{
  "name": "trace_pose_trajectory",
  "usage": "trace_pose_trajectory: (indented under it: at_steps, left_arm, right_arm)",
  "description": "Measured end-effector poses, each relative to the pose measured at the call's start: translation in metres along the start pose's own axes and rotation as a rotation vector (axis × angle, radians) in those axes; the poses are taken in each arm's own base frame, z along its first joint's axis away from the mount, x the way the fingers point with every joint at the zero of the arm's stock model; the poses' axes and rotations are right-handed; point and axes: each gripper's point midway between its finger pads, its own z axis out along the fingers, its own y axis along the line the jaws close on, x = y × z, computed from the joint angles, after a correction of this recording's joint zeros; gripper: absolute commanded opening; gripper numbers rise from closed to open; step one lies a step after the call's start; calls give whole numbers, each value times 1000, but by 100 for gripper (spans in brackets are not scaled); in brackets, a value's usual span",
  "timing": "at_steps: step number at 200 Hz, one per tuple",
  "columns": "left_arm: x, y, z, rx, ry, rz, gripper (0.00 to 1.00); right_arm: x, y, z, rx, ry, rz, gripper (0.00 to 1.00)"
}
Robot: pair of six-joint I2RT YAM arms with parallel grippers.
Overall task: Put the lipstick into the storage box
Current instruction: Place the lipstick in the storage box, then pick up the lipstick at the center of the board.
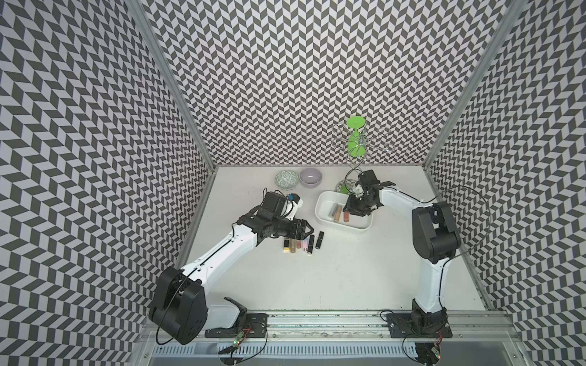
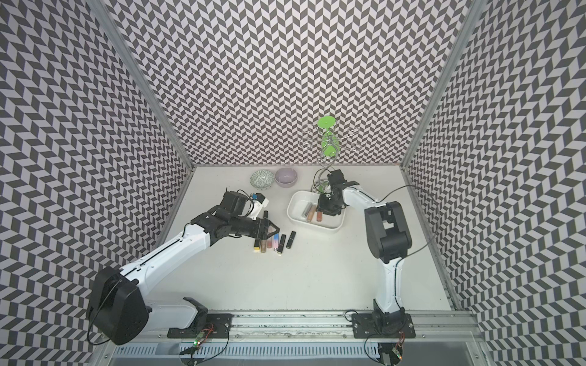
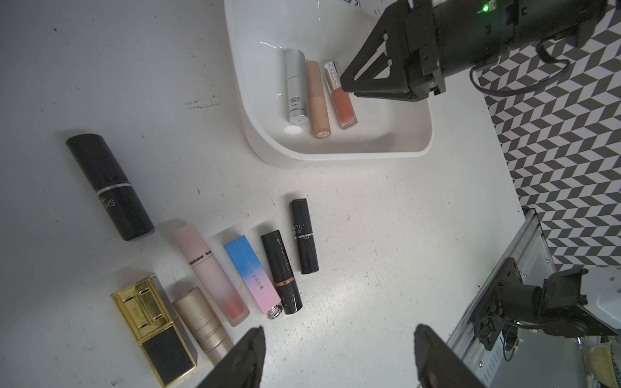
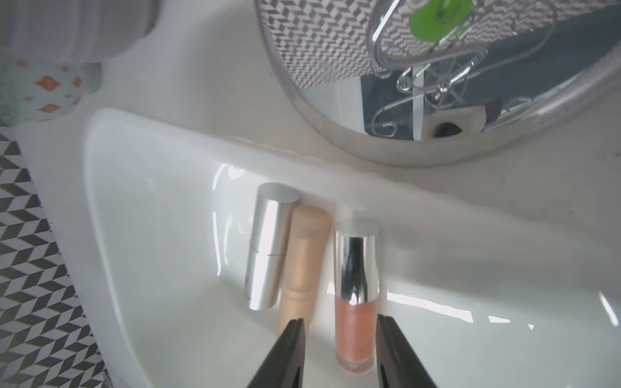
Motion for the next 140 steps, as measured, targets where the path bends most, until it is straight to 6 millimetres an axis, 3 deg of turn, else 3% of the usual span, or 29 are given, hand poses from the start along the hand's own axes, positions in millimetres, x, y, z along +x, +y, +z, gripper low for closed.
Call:
trace_pose_trajectory:
  at_steps: [31,66,101,140]
  left_arm:
    - [7,1,-3,-1,-11,-11,73]
    - [21,12,-2,-32,0,-43,73]
    - [21,27,0,-91,-6,-77,73]
    - [8,63,11,-208,5,-123,73]
  right_arm:
    - [-5,30,-36,-104,-73,-97,40]
    - [5,52,-70,-187,-123,-173,41]
    - [34,66,-83,-204,-117,-237,42]
    - [73,93,-107,-203,-143,-366,49]
